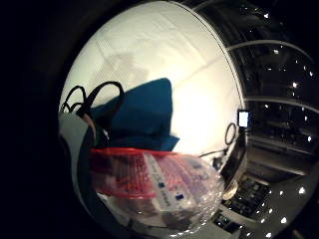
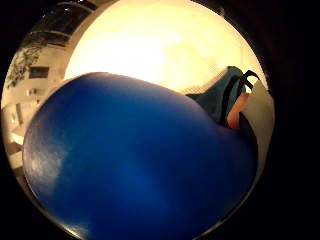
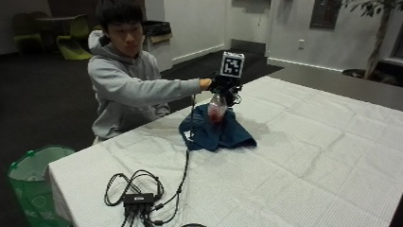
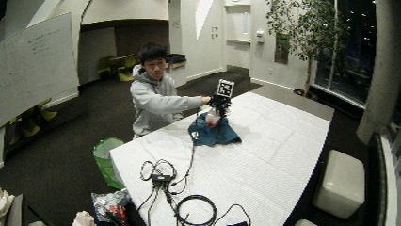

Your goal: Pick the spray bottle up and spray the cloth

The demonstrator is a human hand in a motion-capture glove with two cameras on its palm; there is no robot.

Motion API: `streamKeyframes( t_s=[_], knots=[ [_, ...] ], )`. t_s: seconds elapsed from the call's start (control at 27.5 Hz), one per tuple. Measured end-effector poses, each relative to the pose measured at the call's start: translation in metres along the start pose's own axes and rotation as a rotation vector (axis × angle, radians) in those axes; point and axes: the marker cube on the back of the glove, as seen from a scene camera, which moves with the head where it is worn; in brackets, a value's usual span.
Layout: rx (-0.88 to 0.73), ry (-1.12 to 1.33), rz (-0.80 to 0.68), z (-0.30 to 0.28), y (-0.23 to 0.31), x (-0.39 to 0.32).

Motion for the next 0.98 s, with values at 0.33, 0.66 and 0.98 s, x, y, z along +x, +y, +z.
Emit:
streamKeyframes(
  t_s=[0.33,0.66,0.98],
  knots=[
    [0.176,-0.131,-0.017,-0.031,-0.006,-0.036],
    [0.416,-0.558,0.001,-0.063,-0.013,-0.045],
    [0.704,-1.042,-0.046,-0.068,-0.027,-0.055]
  ],
)
